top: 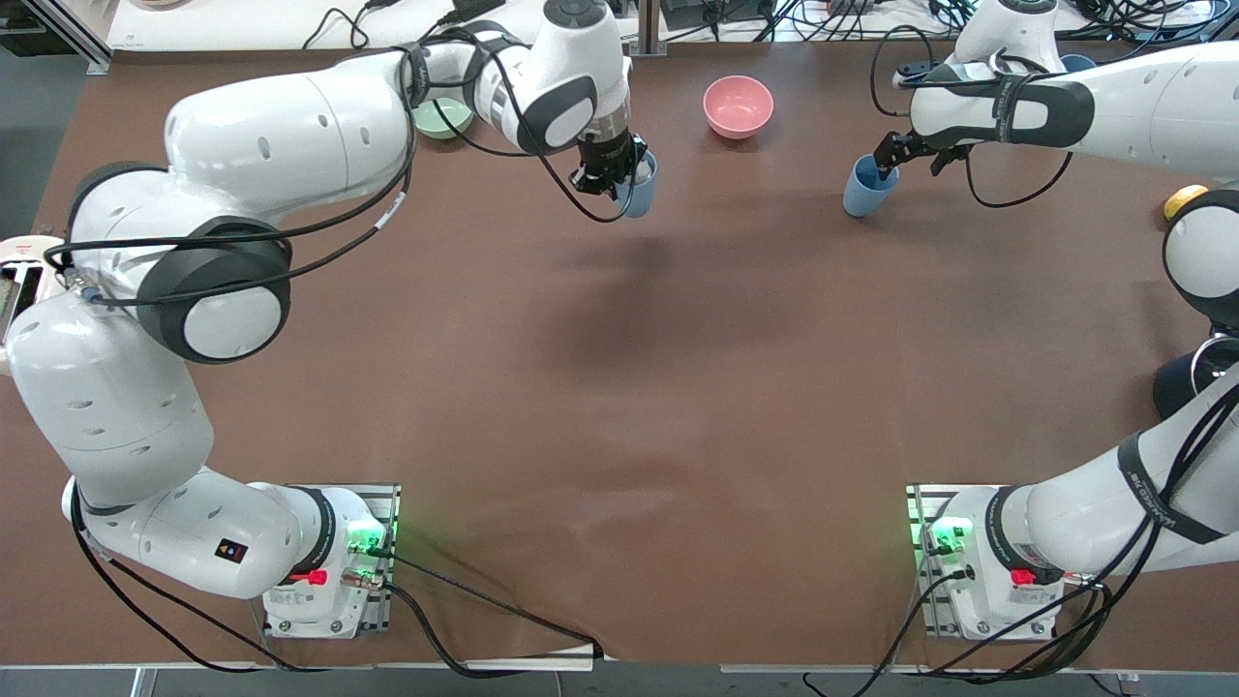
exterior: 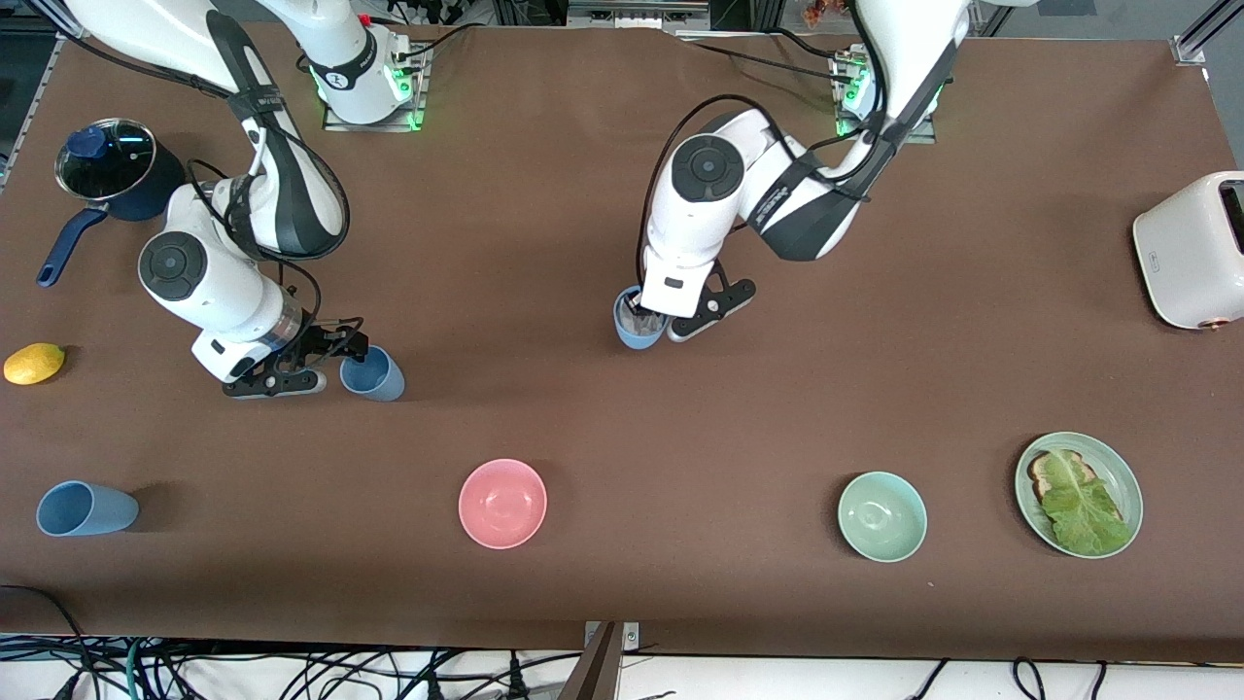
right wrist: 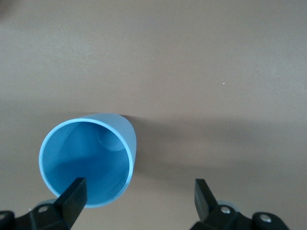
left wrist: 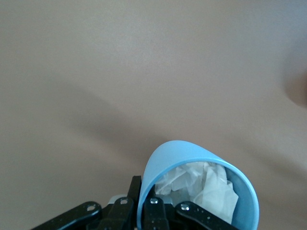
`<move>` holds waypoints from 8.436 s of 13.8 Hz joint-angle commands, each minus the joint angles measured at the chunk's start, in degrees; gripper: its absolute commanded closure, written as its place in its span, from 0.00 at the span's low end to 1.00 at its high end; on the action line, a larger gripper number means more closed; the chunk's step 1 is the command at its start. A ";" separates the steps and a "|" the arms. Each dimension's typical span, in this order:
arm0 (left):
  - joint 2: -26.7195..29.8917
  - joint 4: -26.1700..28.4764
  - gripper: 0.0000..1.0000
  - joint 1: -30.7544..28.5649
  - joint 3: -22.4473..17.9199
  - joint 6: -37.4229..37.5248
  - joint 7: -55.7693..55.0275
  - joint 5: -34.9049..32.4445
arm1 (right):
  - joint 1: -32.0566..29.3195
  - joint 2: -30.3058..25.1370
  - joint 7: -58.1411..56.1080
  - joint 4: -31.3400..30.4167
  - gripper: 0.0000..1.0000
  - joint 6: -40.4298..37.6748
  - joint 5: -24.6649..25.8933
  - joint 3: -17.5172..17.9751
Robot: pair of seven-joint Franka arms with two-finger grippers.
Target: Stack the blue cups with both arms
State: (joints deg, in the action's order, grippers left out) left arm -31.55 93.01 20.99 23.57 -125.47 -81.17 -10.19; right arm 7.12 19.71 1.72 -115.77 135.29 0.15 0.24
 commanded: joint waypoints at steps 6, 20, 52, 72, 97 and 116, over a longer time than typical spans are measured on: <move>-8.44 -2.92 1.00 4.14 -3.52 -7.86 -8.03 -8.26 | -0.17 1.48 -0.40 0.01 0.27 0.85 -0.06 0.20; -10.82 -4.15 0.00 4.76 -5.46 -9.97 -7.16 -10.89 | -0.09 1.65 0.04 0.54 1.00 0.59 -0.06 0.20; 19.05 -12.60 0.00 -7.44 -5.46 28.88 33.01 5.00 | 15.02 -0.46 34.64 26.73 1.00 -30.44 1.61 11.89; 26.53 -9.35 0.00 -18.09 -28.05 31.96 87.94 13.62 | 33.66 17.03 58.66 43.61 1.00 -24.73 6.45 6.00; 33.92 -6.88 0.00 -19.59 -28.40 38.28 87.59 12.57 | 33.14 19.84 57.61 46.68 1.00 -21.74 7.59 4.25; 33.22 -7.32 0.00 -19.32 -27.79 39.43 87.50 13.01 | 33.14 21.17 58.23 46.16 0.00 -20.24 8.82 4.25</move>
State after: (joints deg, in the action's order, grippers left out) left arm 1.71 86.48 1.68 -4.24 -86.71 5.05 2.34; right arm 40.49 40.90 59.29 -71.12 115.76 7.85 4.40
